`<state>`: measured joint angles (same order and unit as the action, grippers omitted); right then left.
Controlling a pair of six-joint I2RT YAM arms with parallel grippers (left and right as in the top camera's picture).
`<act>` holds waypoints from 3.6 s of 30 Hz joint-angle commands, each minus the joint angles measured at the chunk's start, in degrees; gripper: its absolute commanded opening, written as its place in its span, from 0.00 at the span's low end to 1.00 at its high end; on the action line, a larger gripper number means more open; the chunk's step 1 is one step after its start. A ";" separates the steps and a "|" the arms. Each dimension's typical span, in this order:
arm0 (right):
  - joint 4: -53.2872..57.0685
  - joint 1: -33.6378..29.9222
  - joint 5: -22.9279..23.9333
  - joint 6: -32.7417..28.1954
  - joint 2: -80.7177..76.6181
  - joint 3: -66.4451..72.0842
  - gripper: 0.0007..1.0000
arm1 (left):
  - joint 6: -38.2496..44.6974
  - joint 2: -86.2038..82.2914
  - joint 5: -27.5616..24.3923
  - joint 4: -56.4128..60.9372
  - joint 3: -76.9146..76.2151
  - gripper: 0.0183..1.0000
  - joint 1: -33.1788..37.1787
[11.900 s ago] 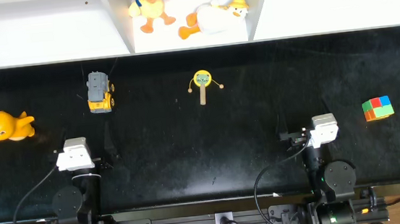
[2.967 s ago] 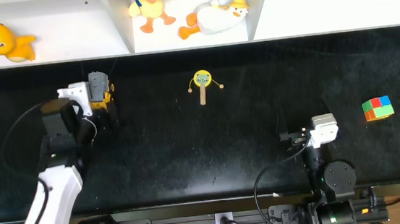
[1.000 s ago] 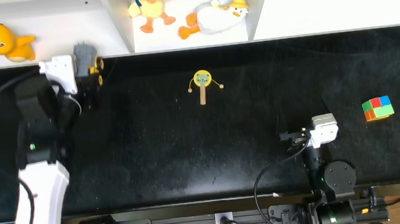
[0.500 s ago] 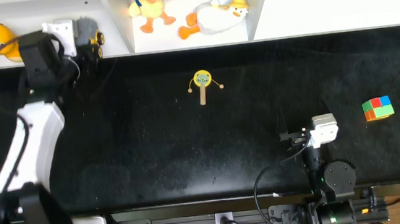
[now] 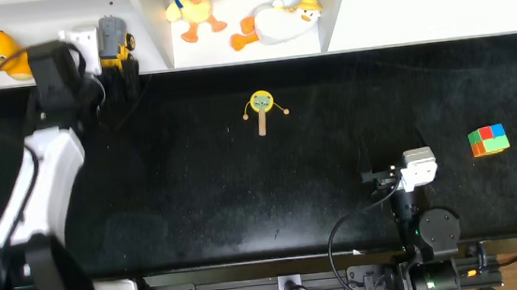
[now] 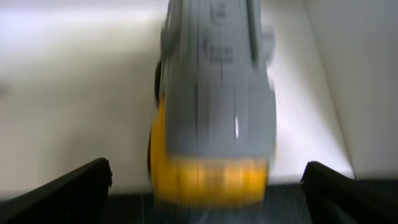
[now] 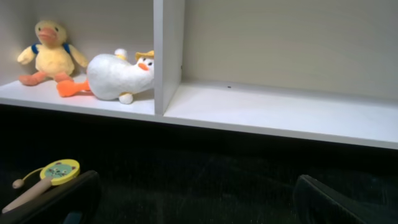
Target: Store Toys
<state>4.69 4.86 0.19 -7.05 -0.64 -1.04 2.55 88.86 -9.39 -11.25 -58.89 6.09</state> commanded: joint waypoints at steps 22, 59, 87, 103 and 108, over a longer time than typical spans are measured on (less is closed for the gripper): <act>-0.31 -0.39 -0.59 0.66 0.39 0.79 1.00 | -4.55 -84.65 2.64 7.19 58.42 1.00 -1.79; 0.46 -0.31 6.19 -5.29 -0.92 0.02 1.00 | -4.31 -88.70 3.67 6.99 58.45 1.00 -4.39; 38.69 36.37 17.86 45.70 -86.58 -57.02 1.00 | -4.31 -88.70 3.67 6.99 58.45 1.00 -4.39; 30.25 37.59 19.34 54.66 -105.35 -66.27 1.00 | -4.31 -88.70 3.67 6.99 58.45 1.00 -4.39; 29.24 37.59 18.71 55.19 -107.75 -66.69 0.95 | -4.31 -88.70 3.67 6.99 58.45 1.00 -4.39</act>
<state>34.48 42.13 19.31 45.95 -106.83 -66.08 -1.17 0.86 -6.55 -3.92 -0.54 1.96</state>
